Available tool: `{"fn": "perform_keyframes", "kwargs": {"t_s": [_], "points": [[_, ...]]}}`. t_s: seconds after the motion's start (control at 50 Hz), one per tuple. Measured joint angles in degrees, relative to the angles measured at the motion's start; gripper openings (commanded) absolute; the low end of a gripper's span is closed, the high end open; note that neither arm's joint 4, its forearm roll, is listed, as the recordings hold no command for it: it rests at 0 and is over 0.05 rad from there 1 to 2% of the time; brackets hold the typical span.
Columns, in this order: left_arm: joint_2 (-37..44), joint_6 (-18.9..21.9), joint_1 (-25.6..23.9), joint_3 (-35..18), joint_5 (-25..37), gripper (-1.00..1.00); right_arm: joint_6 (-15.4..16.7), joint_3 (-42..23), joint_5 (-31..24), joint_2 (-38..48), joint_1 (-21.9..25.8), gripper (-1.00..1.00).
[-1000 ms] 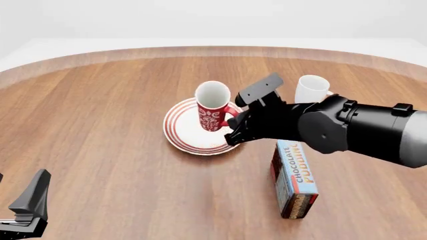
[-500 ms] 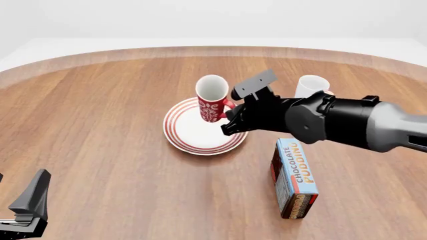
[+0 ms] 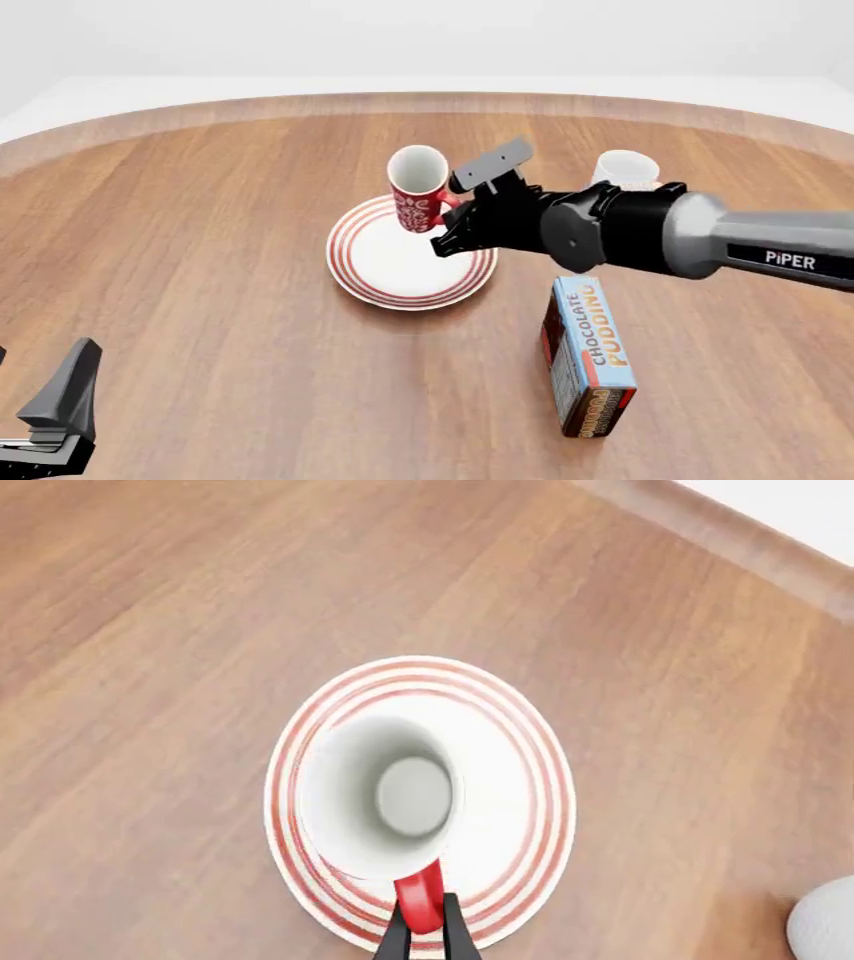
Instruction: Pick up the red mug and put it on the plate
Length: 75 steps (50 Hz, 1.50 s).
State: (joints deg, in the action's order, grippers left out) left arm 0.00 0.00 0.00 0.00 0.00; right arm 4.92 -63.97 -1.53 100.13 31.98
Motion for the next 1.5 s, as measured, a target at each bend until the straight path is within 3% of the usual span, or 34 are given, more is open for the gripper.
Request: {"fn": "perform_keyframes", "kwargs": {"t_s": [0.74,1.5], "points": [[0.0,0.0,0.0,0.0,0.0,1.0,-2.26,-3.48,5.73,9.73,-0.46,-1.0],[0.0,0.0,0.0,0.0,0.0,1.0,-4.24,-2.96,8.47,13.83,-0.37,-1.0]]}}
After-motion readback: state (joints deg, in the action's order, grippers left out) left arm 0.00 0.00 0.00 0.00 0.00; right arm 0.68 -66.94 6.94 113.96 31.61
